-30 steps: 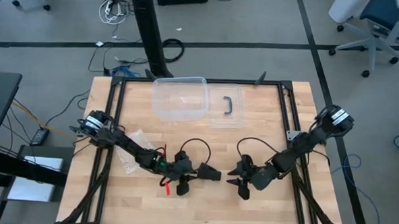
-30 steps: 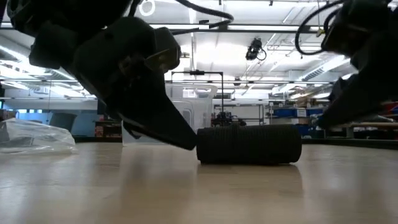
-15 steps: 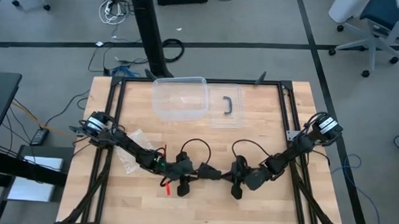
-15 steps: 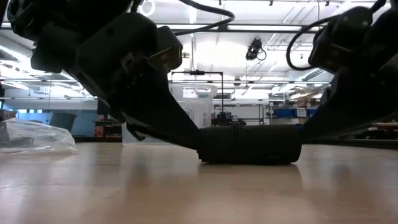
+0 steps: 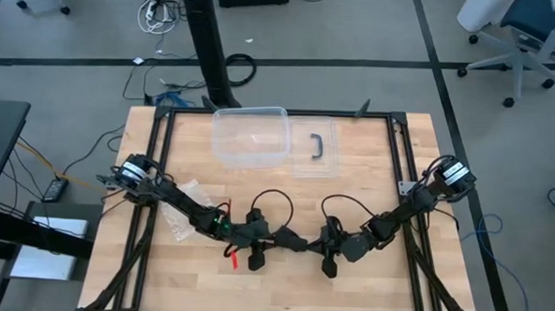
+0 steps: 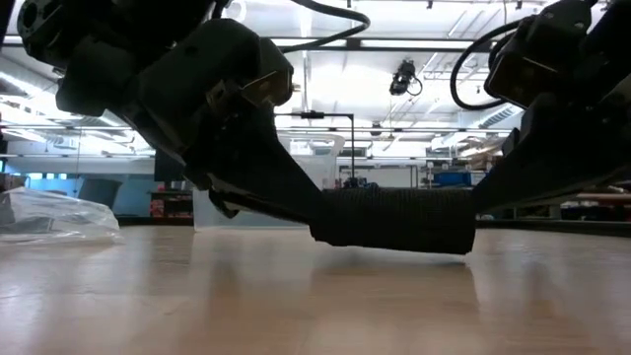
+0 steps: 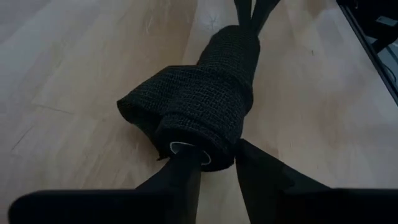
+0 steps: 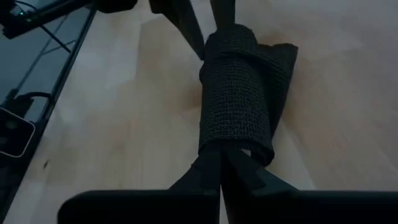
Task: Roll bandage
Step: Roll the black bandage
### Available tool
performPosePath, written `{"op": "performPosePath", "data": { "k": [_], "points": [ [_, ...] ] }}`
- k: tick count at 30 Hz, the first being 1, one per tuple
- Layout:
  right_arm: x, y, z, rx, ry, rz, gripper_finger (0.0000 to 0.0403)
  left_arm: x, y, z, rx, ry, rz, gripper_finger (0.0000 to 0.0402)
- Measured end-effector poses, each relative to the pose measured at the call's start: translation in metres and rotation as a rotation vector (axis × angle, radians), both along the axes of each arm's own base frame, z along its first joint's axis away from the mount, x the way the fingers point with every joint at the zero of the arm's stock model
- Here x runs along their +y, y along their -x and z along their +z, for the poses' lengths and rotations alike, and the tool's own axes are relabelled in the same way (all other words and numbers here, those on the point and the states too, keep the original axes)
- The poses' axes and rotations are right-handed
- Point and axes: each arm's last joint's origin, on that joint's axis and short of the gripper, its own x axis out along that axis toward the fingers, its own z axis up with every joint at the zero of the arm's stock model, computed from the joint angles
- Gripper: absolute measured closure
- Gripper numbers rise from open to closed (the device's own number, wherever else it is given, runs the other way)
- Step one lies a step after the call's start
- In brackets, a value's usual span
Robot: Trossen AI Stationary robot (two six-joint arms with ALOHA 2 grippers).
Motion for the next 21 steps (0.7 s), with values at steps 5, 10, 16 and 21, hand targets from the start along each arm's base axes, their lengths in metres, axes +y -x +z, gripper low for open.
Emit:
{"op": "performPosePath", "data": {
  "k": [5,10,16,21],
  "points": [
    [0.002,0.002,0.005,-0.013,-0.013,0.017,0.039,-0.001,0.0,0.0,-0.004,-0.014,-0.029,0.0379],
    [0.01,0.011,0.033,-0.091,-0.052,0.07,0.035,-0.004,0.0,0.011,-0.037,0.012,-0.091,0.0395],
    [0.017,0.032,0.079,-0.236,-0.012,0.143,0.0291,-0.005,0.003,0.036,-0.104,-0.002,-0.14,0.04],
    [0.019,0.052,0.105,-0.319,0.074,0.162,0.0259,-0.005,0.008,0.062,-0.182,-0.009,-0.158,0.0401]
  ]
}}
